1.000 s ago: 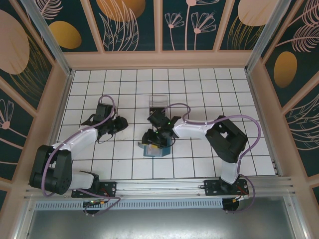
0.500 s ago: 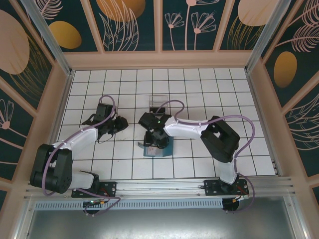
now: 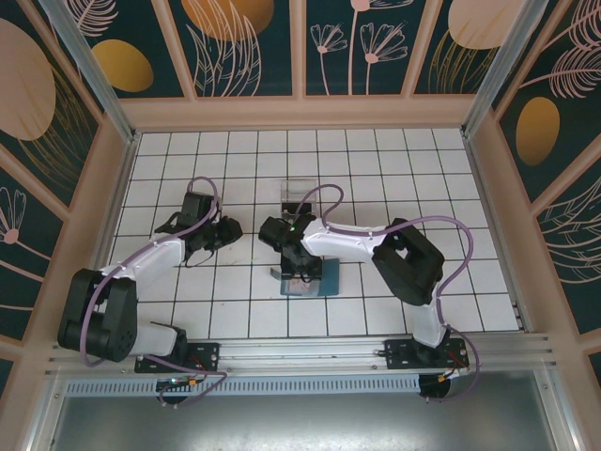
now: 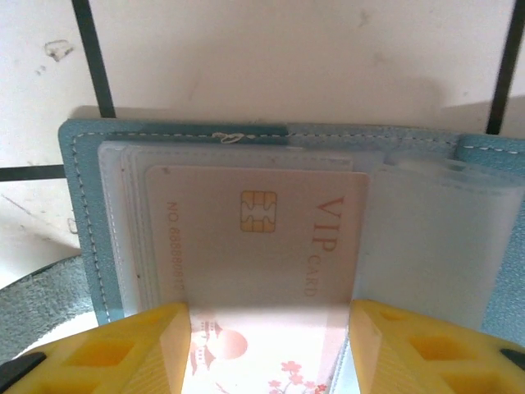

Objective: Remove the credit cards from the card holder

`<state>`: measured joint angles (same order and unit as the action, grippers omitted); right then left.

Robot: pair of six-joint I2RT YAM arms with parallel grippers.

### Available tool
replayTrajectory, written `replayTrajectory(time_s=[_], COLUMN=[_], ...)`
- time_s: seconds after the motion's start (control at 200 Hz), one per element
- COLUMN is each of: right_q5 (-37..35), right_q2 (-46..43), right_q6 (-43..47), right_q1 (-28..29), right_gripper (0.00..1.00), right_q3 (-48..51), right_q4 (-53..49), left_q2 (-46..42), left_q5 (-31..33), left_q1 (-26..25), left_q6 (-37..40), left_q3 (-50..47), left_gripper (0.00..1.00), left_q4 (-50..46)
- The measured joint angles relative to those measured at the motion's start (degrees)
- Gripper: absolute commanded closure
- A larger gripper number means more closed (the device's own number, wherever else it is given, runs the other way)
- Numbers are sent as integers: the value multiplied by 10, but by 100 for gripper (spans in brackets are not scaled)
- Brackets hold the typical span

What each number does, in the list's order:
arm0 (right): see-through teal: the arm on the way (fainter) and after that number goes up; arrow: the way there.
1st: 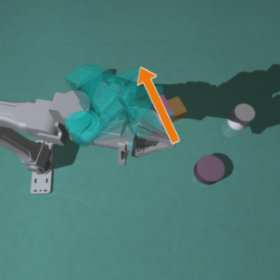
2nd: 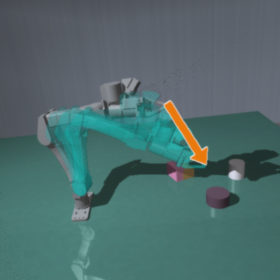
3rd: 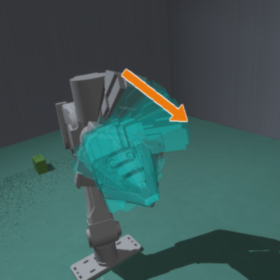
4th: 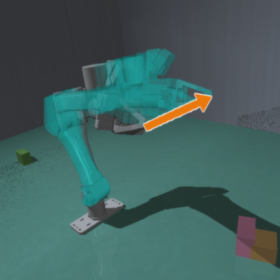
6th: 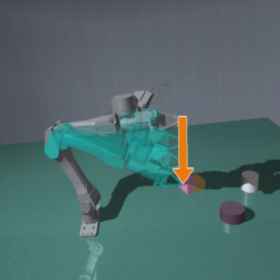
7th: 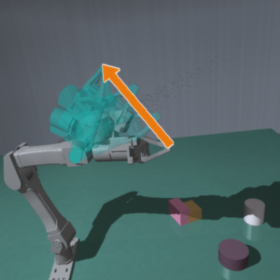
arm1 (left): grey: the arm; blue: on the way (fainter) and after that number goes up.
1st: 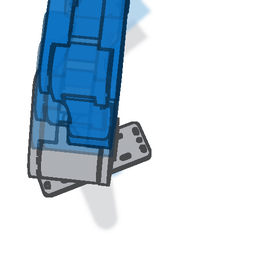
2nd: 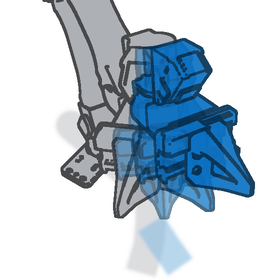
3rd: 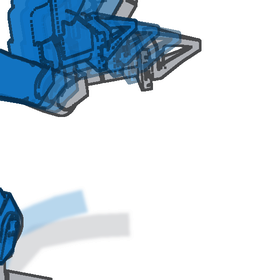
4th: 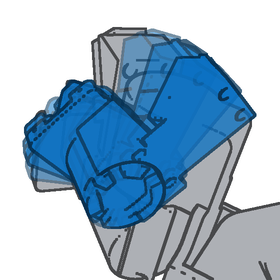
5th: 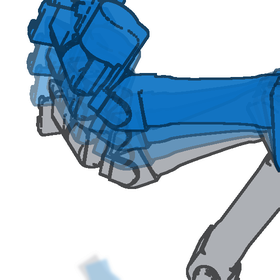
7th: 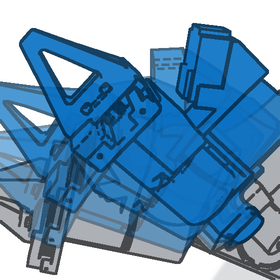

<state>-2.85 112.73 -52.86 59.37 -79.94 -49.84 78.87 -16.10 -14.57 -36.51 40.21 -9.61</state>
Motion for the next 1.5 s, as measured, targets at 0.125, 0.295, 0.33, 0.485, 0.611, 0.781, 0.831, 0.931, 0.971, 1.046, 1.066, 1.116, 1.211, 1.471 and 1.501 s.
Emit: replayTrajectory(time_s=[0.125, 0.295, 0.33, 0.485, 0.611, 0.781, 0.831, 0.931, 0.971, 1.046, 1.066, 1.116, 1.211, 1.471, 1.501], right_q5=[-18, -40, -45, -60, -75, -91, -94, -99, -102, -106, -107, -108, -111, -79, -69], right_q2=[1, 1, 1, 1, 1, 0, 0, 0, -2, -12, -15, -23, -41, -121, -134], right_q6=[0, 0, 0, 0, -1, -2, -2, -3, -3, -5, -7, -8, -13, -15, -15], right_q1=[2, 4, 4, 3, 3, 3, 3, 3, 3, 2, 2, 1, -4, -38, -44], right_gripper=[44, 43, 43, 41, 40, 40, 40, 40, 40, 40, 40, 40, 40, 40, 41], right_q3=[-11, -15, -15, -15, -16, -17, -17, -16, -11, 6, 10, 22, 50, 173, 192], right_q4=[-22, -47, -52, -70, -87, -105, -107, -109, -108, -109, -109, -109, -105, -22, -5], left_q2=[1, 1, 2, 5, 7, 9, 10, 12, 12, 12, 12, 12, 12, 12, 12], left_q5=[0, 0, 0, 0, 0, -2, -2, -2, -2, -2, -2, -2, -2, -4, -4], left_q1=[0, 0, 0, 0, 0, 0, 0, 0, 0, 0, 0, 0, 0, 0, 0], left_q6=[1, 1, 1, 1, 1, 1, 1, 3, 4, 5, 5, 5, 5, 5, 5], left_q3=[0, 0, 0, 2, 7, 9, 10, 15, 18, 26, 28, 31, 35, 36, 36], left_gripper=[75, 75, 75, 75, 75, 74, 74, 74, 74, 74, 74, 74, 74, 74, 74], left_q4=[0, 0, 0, 0, 0, 0, 0, -1, -4, -9, -9, -10, -12, -17, -17])
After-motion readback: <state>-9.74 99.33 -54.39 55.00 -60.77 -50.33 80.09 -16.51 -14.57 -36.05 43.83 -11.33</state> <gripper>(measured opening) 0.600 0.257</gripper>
